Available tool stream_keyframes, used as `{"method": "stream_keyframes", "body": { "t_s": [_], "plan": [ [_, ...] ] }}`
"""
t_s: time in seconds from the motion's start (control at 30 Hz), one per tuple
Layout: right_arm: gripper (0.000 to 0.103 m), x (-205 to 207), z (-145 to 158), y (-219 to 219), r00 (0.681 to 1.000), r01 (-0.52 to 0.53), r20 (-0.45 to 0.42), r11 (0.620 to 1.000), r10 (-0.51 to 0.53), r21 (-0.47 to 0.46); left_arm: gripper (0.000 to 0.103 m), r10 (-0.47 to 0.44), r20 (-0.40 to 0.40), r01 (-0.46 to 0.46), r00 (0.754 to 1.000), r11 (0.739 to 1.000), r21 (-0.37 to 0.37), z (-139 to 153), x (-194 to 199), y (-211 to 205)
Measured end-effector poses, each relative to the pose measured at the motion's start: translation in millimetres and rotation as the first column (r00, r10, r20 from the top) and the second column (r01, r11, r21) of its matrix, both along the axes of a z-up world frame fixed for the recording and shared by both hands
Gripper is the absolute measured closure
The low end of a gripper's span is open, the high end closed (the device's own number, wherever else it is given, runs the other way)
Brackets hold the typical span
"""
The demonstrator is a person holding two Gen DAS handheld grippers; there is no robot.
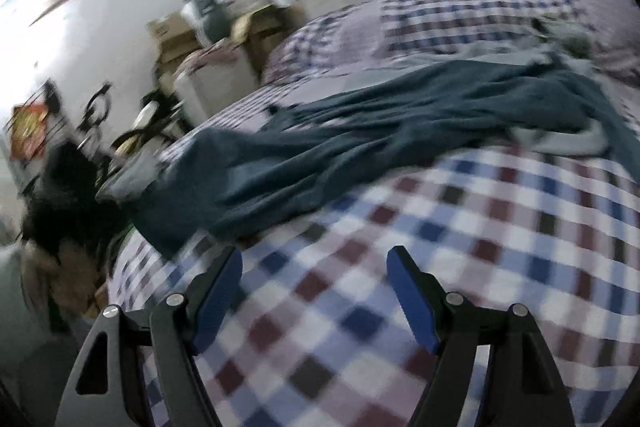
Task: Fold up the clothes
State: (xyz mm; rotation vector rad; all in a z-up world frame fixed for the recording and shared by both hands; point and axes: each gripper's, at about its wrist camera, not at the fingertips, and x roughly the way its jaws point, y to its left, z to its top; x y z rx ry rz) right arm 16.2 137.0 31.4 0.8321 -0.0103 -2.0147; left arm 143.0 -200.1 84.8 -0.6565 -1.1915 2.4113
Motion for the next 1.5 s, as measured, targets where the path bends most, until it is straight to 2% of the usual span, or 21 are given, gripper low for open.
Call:
{"method": "stream_keyframes", "body": {
  "t_s": [0.07, 0.13, 0.23, 0.3, 0.37, 0.43, 0.5, 0.57, 0.63, 0.77, 0.97, 1.07, 1.1, 1.13, 1.17, 1.2, 1.23, 1.3, 1.37, 1.43, 1.5],
  "plan": [
    [0.024, 10.0, -4.2, -16.7, 0.998, -0.058, -0.006, 0.998, 0.059, 0.013, 0.101, -0.020, -0.157, 0.038, 0.987, 0.993, 0.114, 22.1, 14.9, -12.6],
    [0.024, 17.7, -6.3, -25.3, 0.995, -0.099, -0.015, 0.995, 0.100, 0.017, 0.101, -0.009, -0.278, 0.081, 0.960, 0.965, 0.250, 32.6, 28.1, -29.0],
    [0.024, 34.4, -3.6, -38.1, 0.987, -0.137, -0.081, 0.990, 0.140, 0.044, 0.101, 0.047, -0.294, 0.078, 0.955, 0.913, 0.401, 18.5, 33.6, -47.8],
    [0.024, 45.4, 0.1, -44.3, 0.979, -0.166, -0.112, 0.985, 0.170, 0.039, 0.101, 0.061, -0.243, 0.048, 0.968, 0.908, 0.417, 9.0, 30.4, -50.5],
    [0.024, 53.2, 2.7, -50.2, 0.974, -0.215, -0.082, 0.976, 0.212, -0.023, 0.101, 0.049, -0.207, 0.043, 0.977, 0.907, 0.420, 4.7, 24.6, -46.8],
    [0.024, 55.2, 3.1, -56.3, 0.968, -0.249, -0.008, 0.961, 0.249, -0.125, 0.101, 0.030, -0.208, 0.059, 0.978, 0.911, 0.408, 6.5, 22.3, -42.4],
    [0.024, 62.3, 3.9, -62.6, 0.969, -0.244, 0.011, 0.957, 0.249, -0.159, 0.101, 0.015, -0.213, 0.075, 0.977, 0.911, 0.405, 8.4, 21.8, -39.3],
    [0.024, 73.0, 8.9, -68.8, 0.967, -0.253, -0.018, 0.953, 0.254, -0.166, 0.101, 0.002, -0.212, 0.087, 0.977, 0.908, 0.410, 7.2, 20.8, -38.1],
    [0.024, 83.5, 16.0, -75.1, 0.955, -0.297, -0.032, 0.932, 0.296, -0.206, 0.100, -0.016, -0.206, 0.101, 0.978, 0.907, 0.408, 6.3, 19.1, -35.6],
    [0.024, 82.1, 21.2, -75.4, 0.934, -0.301, 0.072, 0.880, 0.350, -0.368, 0.101, -0.053, -0.194, 0.127, 0.979, 0.913, 0.388, 5.7, 13.9, -25.5],
    [0.026, 59.1, 15.9, -63.2, 0.905, -0.193, 0.222, 0.815, 0.363, -0.546, 0.100, -0.089, -0.188, 0.155, 0.978, 0.914, 0.374, 6.5, 12.2, -13.0],
    [0.049, 53.7, 17.2, -61.7, 0.889, -0.168, 0.255, 0.791, 0.379, -0.589, 0.100, -0.095, -0.182, 0.158, 0.979, 0.915, 0.371, 5.6, 13.6, -11.0],
    [0.063, 52.4, 18.1, -61.4, 0.884, -0.161, 0.264, 0.784, 0.385, -0.600, 0.100, -0.097, -0.181, 0.159, 0.979, 0.915, 0.370, 5.1, 14.0, -10.5],
    [0.084, 51.8, 19.7, -61.3, 0.880, -0.158, 0.272, 0.780, 0.389, -0.606, 0.100, -0.097, -0.180, 0.159, 0.979, 0.916, 0.369, 5.1, 14.9, -10.3],
    [0.092, 51.5, 21.3, -60.9, 0.878, -0.155, 0.276, 0.778, 0.391, -0.609, 0.100, -0.096, -0.174, 0.155, 0.980, 0.918, 0.364, 5.3, 15.8, -10.0],
    [0.093, 52.0, 22.7, -60.3, 0.880, -0.153, 0.276, 0.780, 0.387, -0.607, 0.100, -0.093, -0.167, 0.148, 0.982, 0.922, 0.356, 5.3, 16.4, -9.6],
    [0.094, 52.8, 24.5, -58.9, 0.883, -0.152, 0.272, 0.781, 0.383, -0.606, 0.098, -0.088, -0.157, 0.139, 0.984, 0.927, 0.347, 5.3, 15.9, -9.6],
    [0.095, 55.7, 34.6, -48.1, 0.900, -0.154, 0.243, 0.787, 0.361, -0.598, 0.080, -0.068, -0.129, 0.106, 0.989, 0.941, 0.320, 5.1, 15.8, -12.2],
    [0.095, 58.7, 46.7, -34.4, 0.918, -0.155, 0.210, 0.793, 0.336, -0.589, 0.032, -0.035, -0.102, 0.062, 0.994, 0.957, 0.282, 6.1, 15.4, -15.2],
    [0.096, 62.9, 64.0, -12.9, 0.939, -0.151, 0.165, 0.791, 0.303, -0.594, 0.022, 0.019, -0.074, -0.002, 0.997, 0.975, 0.222, 8.8, 16.7, -19.4],
    [0.096, 67.9, 80.5, 8.7, 0.957, -0.142, 0.122, 0.789, 0.264, -0.597, 0.021, 0.074, -0.053, -0.065, 0.996, 0.983, 0.170, 10.4, 20.0, -26.6]
  ]
}}
